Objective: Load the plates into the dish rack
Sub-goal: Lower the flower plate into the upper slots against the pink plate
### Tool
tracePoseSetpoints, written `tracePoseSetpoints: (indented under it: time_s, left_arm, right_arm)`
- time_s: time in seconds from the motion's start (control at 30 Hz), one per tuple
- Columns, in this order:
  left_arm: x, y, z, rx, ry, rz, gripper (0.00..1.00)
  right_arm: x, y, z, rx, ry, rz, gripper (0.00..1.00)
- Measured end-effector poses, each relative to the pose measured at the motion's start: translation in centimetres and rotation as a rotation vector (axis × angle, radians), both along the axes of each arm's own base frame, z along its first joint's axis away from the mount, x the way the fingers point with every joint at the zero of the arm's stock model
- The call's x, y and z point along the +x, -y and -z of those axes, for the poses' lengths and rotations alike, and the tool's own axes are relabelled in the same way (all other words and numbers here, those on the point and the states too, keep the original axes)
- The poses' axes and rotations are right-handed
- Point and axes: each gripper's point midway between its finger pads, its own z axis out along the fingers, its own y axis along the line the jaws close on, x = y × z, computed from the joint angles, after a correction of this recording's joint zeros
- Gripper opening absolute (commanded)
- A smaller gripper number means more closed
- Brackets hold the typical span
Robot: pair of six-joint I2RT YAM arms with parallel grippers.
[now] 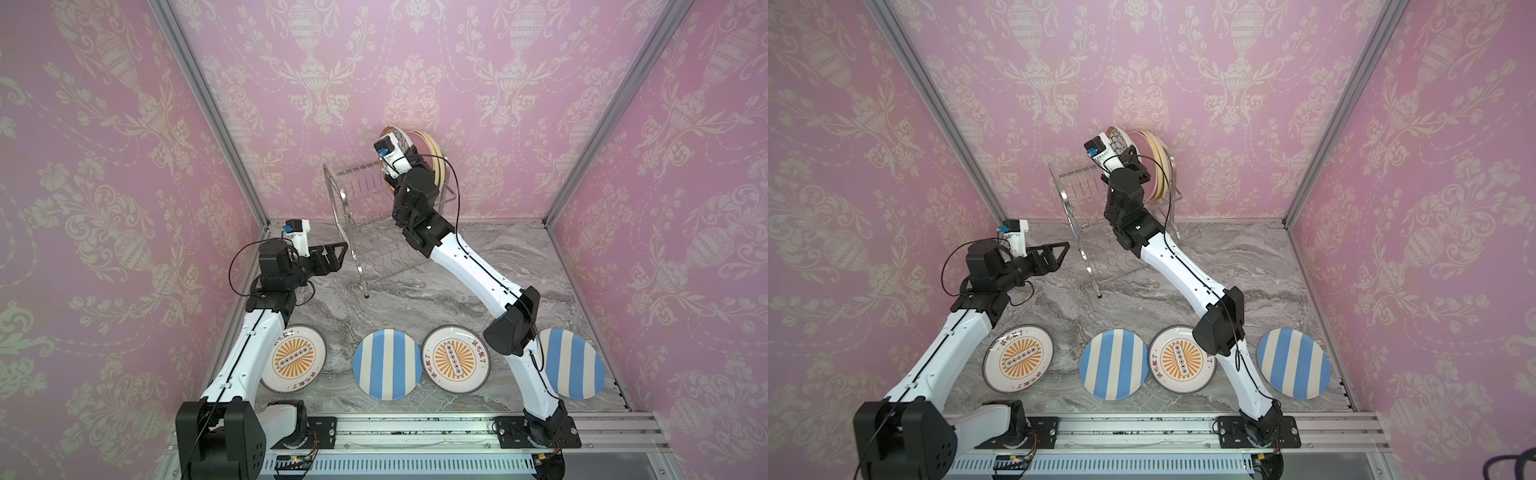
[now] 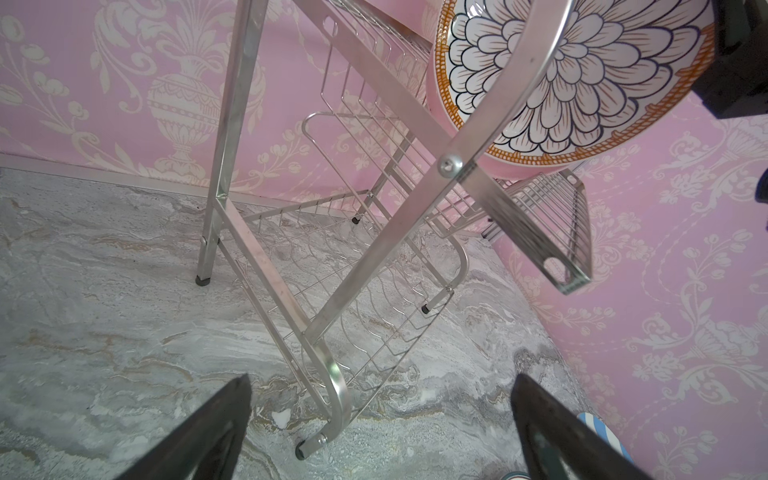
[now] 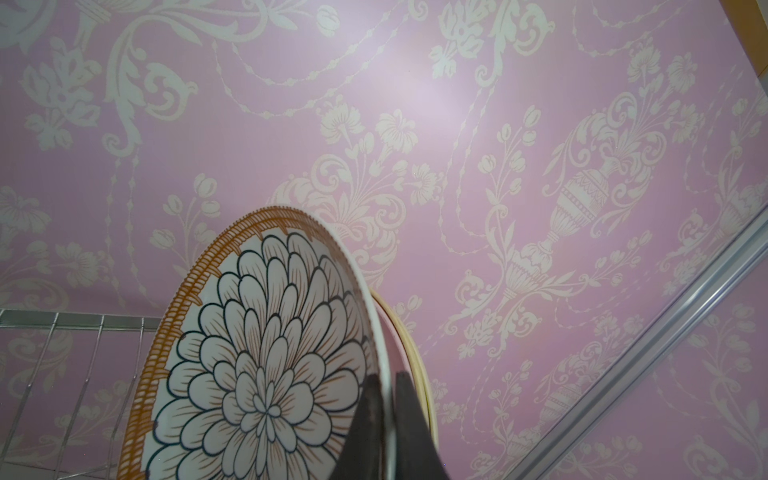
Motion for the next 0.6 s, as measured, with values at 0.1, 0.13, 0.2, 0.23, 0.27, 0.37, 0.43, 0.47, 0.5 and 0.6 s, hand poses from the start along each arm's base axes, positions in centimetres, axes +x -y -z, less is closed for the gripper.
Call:
tracePoseSetpoints:
  time_s: [0.1,0.13,0.2,0.23,0.27,0.37,0.43,0.47,0.5,0.6]
  left_arm:
    - [-0.1,0.0,-0.3,0.0,0.008,0.0,0.99]
    - [-0.2,0.0,-0.4,0.0,0.012,0.0,0.99]
    - [-0.4,0.0,-0.7,0.0,0.02,0.0,0.99]
    - [-0.4,0.0,-0.8,0.0,0.022,0.0,0.99]
    - [-0.4,0.0,-0.8,0.0,0.023,0.0,0.99]
    - [-0.4,0.0,-0.8,0.0,0.023,0.0,0.99]
    - [-0.4,0.0,-0.9,0.0,0.023,0.0,0.99]
    - [-0.4,0.0,-0.9,0.0,0.023,0.0,0.99]
    - [-0.4,0.0,-0.8,0.0,0.023,0.0,0.99]
    - [-0.4,0.0,-0.8,0.0,0.023,0.0,0.99]
  right_arm:
    - [0.0,0.1,-0.1,0.007,0.008,0.002,0.0]
    - [0.0,0.2,-0.2,0.01,0.012,0.003,0.0]
    - [0.0,0.2,-0.2,0.015,0.015,0.007,0.0]
    - [0.1,0.2,-0.1,0.016,0.015,0.009,0.0]
    - [0.1,0.1,0.0,0.017,0.016,0.009,0.0]
    - [0.5,-0.2,0.7,0.011,0.014,0.011,0.0]
    - [0.8,-0.5,1.4,0.002,0.009,0.012,0.0]
    - [1.0,-0.6,1.8,-0.008,0.001,0.014,0.0]
    - [1.2,-0.8,2.2,-0.015,-0.004,0.015,0.0]
    - [1.4,-0.9,2.9,-0.026,-0.01,0.024,0.0]
